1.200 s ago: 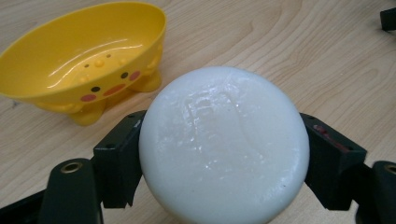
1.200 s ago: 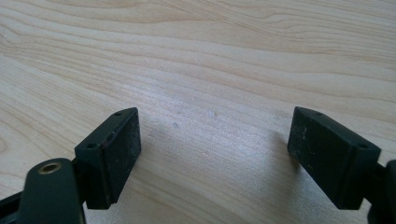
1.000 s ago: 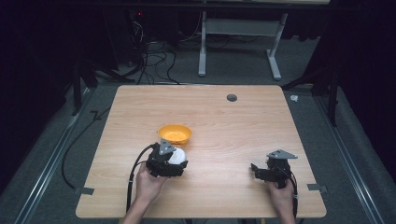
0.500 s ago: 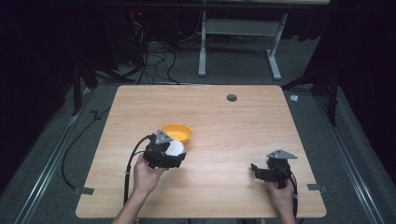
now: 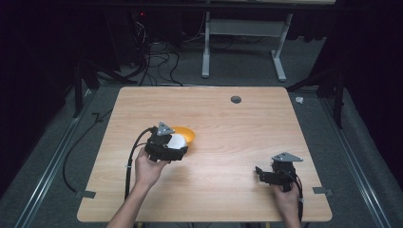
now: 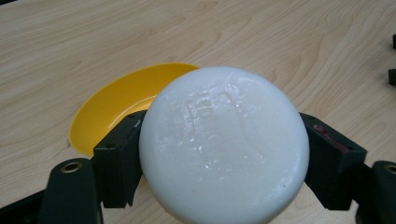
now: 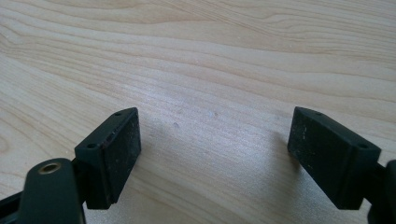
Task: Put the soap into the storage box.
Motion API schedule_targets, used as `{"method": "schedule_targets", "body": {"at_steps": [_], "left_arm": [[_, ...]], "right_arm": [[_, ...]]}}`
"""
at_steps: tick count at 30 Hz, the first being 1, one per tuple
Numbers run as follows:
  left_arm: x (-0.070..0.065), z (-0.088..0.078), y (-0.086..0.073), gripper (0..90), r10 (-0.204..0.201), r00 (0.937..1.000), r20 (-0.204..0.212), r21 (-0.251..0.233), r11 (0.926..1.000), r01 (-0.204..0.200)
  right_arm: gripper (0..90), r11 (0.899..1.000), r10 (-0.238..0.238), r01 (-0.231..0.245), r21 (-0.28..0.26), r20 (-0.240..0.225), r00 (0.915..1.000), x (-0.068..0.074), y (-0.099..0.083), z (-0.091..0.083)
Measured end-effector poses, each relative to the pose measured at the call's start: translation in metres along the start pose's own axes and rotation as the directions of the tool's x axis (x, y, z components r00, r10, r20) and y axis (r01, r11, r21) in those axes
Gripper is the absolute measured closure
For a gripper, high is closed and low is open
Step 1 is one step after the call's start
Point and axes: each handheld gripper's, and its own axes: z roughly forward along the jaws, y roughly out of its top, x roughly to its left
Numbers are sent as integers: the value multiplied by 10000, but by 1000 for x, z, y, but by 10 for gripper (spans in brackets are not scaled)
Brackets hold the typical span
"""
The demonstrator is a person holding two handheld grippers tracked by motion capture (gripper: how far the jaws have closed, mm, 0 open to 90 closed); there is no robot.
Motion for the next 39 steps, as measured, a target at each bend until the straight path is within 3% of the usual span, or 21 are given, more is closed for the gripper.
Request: {"method": "schedule_targets", "body": {"at_steps": [32, 39], "left_arm": [[20, 23, 31, 247, -243, 9991, -359, 445, 9987, 259], [23, 31, 39, 247, -237, 9979, -610, 627, 9977, 275]], "right_arm": [[181, 10000, 3, -3, 19, -3, 10000, 0, 0, 0], [181, 10000, 21, -21, -3, -18, 10000, 0, 0, 0]]}}
